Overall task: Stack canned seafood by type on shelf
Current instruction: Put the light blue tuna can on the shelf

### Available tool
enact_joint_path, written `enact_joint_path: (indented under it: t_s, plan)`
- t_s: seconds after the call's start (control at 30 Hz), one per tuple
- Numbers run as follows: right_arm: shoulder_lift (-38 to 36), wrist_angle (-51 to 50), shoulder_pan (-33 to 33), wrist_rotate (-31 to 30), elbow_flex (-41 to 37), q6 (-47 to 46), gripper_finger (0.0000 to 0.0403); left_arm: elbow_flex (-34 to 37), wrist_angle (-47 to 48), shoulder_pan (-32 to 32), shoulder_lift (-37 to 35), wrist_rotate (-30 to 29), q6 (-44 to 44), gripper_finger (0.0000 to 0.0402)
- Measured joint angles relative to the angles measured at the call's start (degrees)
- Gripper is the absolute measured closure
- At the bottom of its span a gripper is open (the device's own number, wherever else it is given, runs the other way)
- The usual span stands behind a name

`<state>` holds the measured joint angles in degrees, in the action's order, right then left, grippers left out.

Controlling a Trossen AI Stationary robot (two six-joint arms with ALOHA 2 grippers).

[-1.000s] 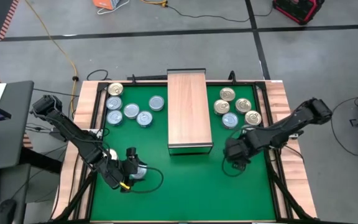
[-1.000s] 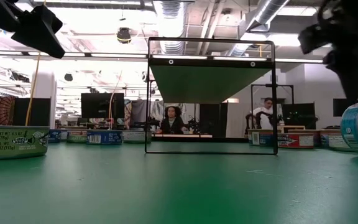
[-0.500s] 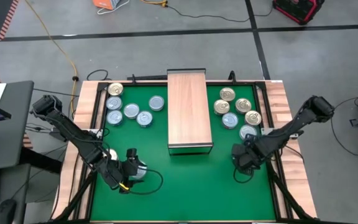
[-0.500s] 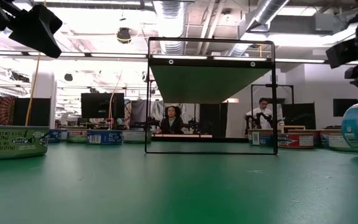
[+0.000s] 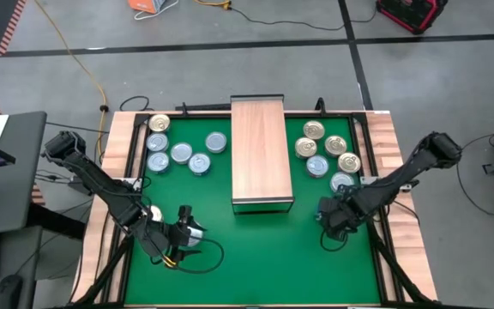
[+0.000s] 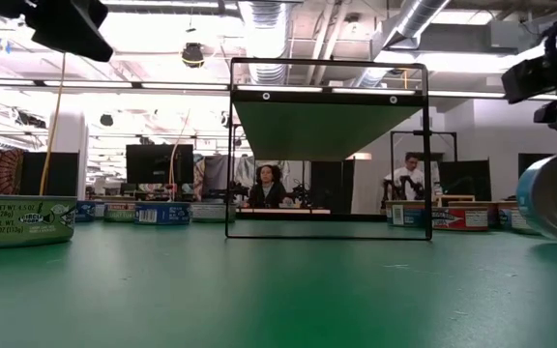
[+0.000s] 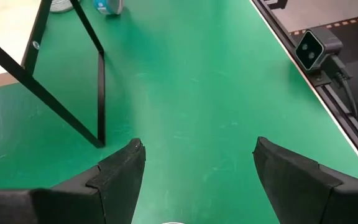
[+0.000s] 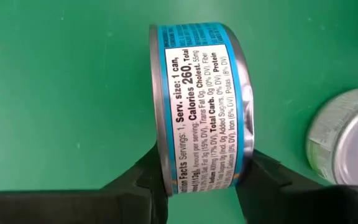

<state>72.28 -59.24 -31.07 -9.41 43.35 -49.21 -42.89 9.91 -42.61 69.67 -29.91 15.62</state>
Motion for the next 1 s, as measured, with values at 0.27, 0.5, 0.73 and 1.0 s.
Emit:
enact_joint_path:
  t_s: [0.27, 0.5, 0.73, 1.0]
  plan:
    - [-13.47, -3.53, 4.0, -3.27, 2.98, -0.25, 0.0241, 0.0, -0.02, 0.0, 0.02, 0.48, -0.52, 0.0114]
    - [-26.6, 0.8, 14.74, -10.55, 3.3, 1.82, 0.0241, 0.0, 0.33, 0.0, -2.21, -4.13, -3.4, 0.0114]
    - [-31.31, 14.07, 29.24, -9.6, 3.3, 6.18, 0.023, 0.0, 0.71, 0.32, -11.17, -17.73, -11.07, 0.0114]
    - [-23.98, 34.87, 42.46, 2.76, 3.3, 10.29, 0.0233, 0.0, -1.72, 7.85, -16.46, -19.95, -19.8, 0.0114]
